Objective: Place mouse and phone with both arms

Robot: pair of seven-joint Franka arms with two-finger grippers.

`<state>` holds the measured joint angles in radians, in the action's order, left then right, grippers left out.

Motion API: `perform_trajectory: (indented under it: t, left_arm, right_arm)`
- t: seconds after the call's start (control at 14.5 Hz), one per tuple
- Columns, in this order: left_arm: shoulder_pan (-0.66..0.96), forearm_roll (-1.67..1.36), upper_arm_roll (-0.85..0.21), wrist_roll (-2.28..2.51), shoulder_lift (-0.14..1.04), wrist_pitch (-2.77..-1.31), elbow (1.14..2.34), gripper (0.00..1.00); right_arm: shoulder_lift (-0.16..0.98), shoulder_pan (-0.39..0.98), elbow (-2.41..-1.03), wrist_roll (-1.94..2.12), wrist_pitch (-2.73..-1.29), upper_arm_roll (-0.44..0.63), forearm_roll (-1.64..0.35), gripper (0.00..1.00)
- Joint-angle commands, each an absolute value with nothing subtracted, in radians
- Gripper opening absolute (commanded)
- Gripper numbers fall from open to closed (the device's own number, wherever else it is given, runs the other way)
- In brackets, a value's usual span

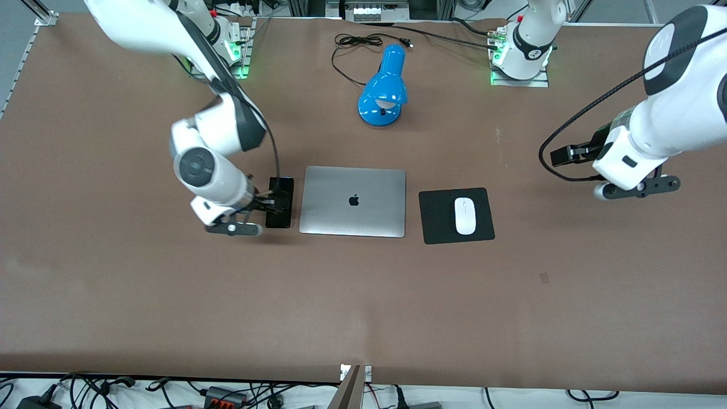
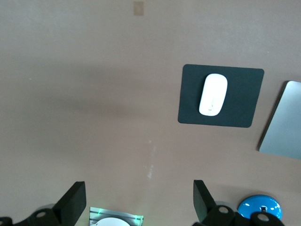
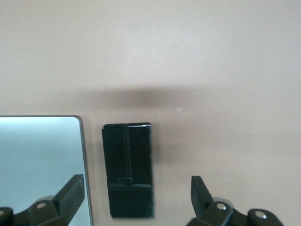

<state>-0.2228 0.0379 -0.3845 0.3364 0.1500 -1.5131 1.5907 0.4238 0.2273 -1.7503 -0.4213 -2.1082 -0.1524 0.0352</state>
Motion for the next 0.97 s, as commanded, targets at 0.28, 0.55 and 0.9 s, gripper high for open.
perform_trajectory:
  t: [0.28,0.55,0.9]
  left_arm:
    - [0.098,0.038,0.014,0.305,0.097,-1.529,1.584,1.0]
    - [-0.004,0.035,-0.062,0.287,0.051,-1.582,1.667,1.0]
    - [-0.066,0.031,-0.126,0.288,0.054,-1.6,1.655,1.0]
  right_arm:
    - [0.379,0.026,-1.382,-0.14,-1.648,-0.158,0.031,1.0]
    - [0.374,-0.035,-1.258,-0.098,-1.554,-0.155,0.034,1.0]
    - [0.319,0.019,-1.265,-0.054,-1.565,0.031,0.026,1.0]
